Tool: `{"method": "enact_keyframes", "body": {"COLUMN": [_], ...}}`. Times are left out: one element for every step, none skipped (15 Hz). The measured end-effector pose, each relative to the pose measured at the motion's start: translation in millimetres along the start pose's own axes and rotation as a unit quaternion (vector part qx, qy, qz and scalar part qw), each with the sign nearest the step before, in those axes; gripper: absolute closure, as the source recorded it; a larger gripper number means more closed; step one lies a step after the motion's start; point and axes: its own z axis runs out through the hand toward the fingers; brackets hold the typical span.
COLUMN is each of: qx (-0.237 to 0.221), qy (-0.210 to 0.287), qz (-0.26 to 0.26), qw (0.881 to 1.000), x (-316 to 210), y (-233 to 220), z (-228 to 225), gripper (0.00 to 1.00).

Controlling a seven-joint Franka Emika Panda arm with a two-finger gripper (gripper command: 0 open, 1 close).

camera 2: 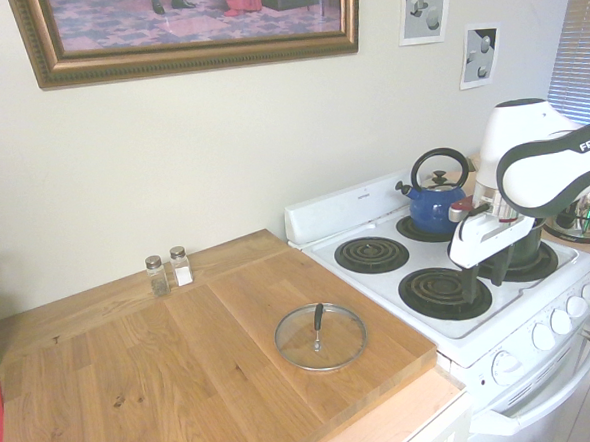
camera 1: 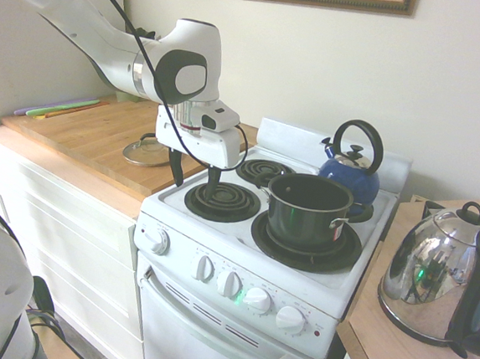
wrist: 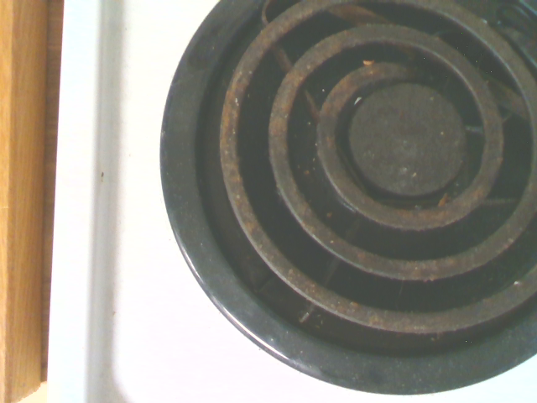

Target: Cover the lid of the pot

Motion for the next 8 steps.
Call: {"method": "enact_keyframes", "body": {"qx": [0.000,0.000,0.002,0.007,0.014,0.022,0.027,0.028], "qy": [0.000,0.000,0.003,0.009,0.016,0.025,0.033,0.038], "qz": [0.001,0.004,0.008,0.014,0.021,0.030,0.042,0.055], "qw": [1.000,1.000,1.000,1.000,1.000,0.999,0.998,0.997], "x": [-0.1,-0.9,-1.4,-1.7,-3.9,-8.6,-15.5,-25.1], "y": [-0.1,-1.2,-4.6,-12.7,-25.0,-39.0,-52.7,-67.1], "z": [0.3,0.0,-3.1,-12.2,-25.4,-39.0,-51.1,-61.6], "gripper": [0.00,0.00,0.00,0.00,0.00,0.00,0.00,0.00]}}
